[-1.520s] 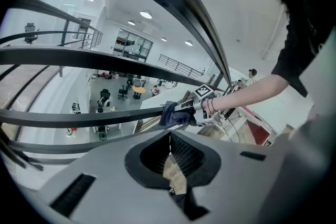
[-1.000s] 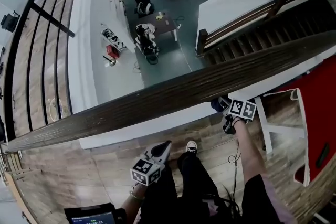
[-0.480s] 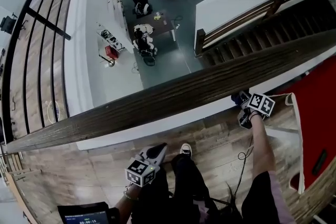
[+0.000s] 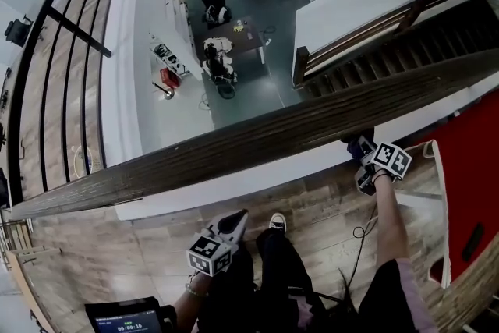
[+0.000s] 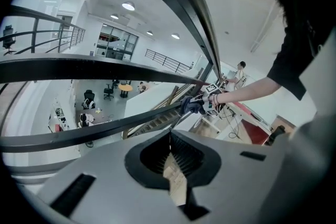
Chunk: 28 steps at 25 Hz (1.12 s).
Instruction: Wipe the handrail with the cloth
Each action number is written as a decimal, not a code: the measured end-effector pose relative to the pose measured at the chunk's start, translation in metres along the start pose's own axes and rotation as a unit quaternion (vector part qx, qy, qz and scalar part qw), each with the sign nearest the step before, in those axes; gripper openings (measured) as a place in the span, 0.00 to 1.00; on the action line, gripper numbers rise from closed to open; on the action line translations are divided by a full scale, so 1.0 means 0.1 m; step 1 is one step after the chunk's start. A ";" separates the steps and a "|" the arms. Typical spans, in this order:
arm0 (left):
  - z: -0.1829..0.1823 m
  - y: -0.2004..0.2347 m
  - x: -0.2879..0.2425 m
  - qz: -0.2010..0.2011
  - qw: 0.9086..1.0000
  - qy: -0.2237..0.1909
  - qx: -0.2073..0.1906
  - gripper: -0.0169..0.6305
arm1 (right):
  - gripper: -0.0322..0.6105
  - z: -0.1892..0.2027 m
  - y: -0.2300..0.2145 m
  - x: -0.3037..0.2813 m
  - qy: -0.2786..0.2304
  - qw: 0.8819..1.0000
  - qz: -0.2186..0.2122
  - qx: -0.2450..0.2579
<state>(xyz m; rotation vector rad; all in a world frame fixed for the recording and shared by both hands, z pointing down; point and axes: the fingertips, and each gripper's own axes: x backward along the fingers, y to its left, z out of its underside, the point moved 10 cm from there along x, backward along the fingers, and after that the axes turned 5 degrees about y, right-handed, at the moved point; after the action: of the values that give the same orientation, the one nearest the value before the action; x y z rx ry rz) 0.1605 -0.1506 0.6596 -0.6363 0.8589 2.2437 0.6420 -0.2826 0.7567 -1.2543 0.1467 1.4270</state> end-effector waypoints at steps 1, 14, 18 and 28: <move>-0.03 -0.02 0.04 0.001 1.000 -0.003 0.000 0.03 | 0.20 0.05 0.06 0.05 -0.003 1.000 -0.006 -0.004; 0.35 0.12 1.30 0.017 0.999 -0.031 -0.027 0.03 | 0.20 1.67 1.29 1.13 -0.036 0.994 -0.092 -0.039; 0.63 0.25 1.92 0.017 0.999 -0.031 -0.030 0.03 | 0.20 2.41 1.82 1.53 -0.042 0.992 -0.110 -0.045; 1.07 0.33 2.90 0.036 0.994 -0.082 -0.057 0.03 | 0.20 3.91 2.81 2.25 -0.059 0.988 -0.144 -0.010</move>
<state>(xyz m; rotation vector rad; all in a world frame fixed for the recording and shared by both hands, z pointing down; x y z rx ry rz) -0.0805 0.0206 0.5635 -0.4703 0.6853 2.3858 0.2526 0.0450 0.6027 -1.1510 -0.1267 1.2489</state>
